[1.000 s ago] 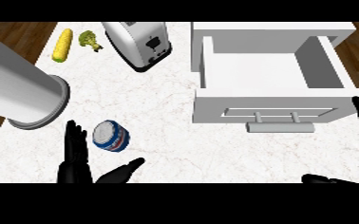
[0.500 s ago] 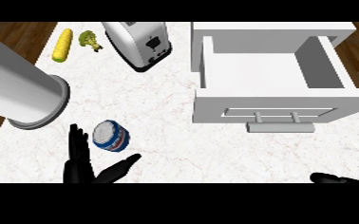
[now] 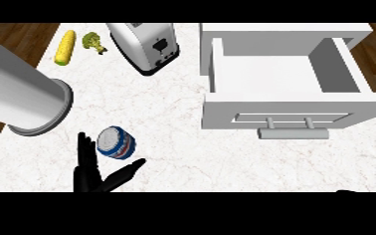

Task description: Pick up the can, place it into the drawer and close the drawer

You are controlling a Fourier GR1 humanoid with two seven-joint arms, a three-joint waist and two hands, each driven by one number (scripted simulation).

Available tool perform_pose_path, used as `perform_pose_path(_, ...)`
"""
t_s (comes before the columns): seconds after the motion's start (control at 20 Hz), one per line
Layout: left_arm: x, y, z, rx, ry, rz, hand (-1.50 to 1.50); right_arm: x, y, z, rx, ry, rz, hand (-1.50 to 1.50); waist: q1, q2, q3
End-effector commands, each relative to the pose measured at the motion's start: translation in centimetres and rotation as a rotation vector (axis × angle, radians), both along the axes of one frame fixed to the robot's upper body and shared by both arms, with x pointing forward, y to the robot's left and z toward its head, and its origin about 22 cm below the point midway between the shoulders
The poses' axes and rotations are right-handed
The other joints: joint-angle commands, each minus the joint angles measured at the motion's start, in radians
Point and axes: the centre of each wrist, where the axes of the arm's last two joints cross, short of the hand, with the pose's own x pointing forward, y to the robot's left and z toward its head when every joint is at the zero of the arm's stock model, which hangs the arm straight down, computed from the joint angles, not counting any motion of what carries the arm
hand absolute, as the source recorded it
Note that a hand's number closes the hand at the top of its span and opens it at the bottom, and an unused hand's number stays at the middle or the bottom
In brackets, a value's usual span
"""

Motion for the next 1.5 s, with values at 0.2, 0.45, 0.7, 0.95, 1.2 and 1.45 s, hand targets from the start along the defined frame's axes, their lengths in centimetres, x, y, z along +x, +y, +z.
perform_pose_path(0.2, 0.8, 1.2, -2.7, -0.012, 0.01, 0.017, -1.5, 0.1, 0.2, 0.2, -0.006, -0.019, -0.004, -1.5, 0.001, 0.0, 0.0)
perform_pose_path(0.45, 2.8, 1.4, -3.9, -0.024, -0.011, 0.002, -1.5, -0.1, 0.6, 0.4, 0.013, -0.012, 0.003, -1.5, -0.001, 0.0, 0.0)
perform_pose_path(0.7, 3.6, 2.9, -3.4, -0.02, -0.022, -0.044, -1.5, 1.0, 1.8, 1.0, -0.016, 0.005, -0.002, -1.5, 0.001, 0.0, 0.0)
perform_pose_path(0.95, 6.1, 2.8, -4.1, -0.046, -0.009, -0.157, -1.5, 1.9, 1.1, 2.4, -0.008, -0.012, -0.012, -1.5, -0.002, 0.001, 0.0)
perform_pose_path(1.2, 6.8, 1.1, -4.1, -0.111, -0.068, -0.229, 1.5, 0.4, 1.8, 0.0, -0.016, -0.03, -0.013, -1.5, -0.003, 0.001, 0.0)
perform_pose_path(1.45, 9.3, 2.6, -2.8, -0.115, -0.114, -0.219, 1.5, -0.5, 1.5, 1.5, -0.021, -0.034, -0.025, -1.5, -0.005, 0.001, 0.0)
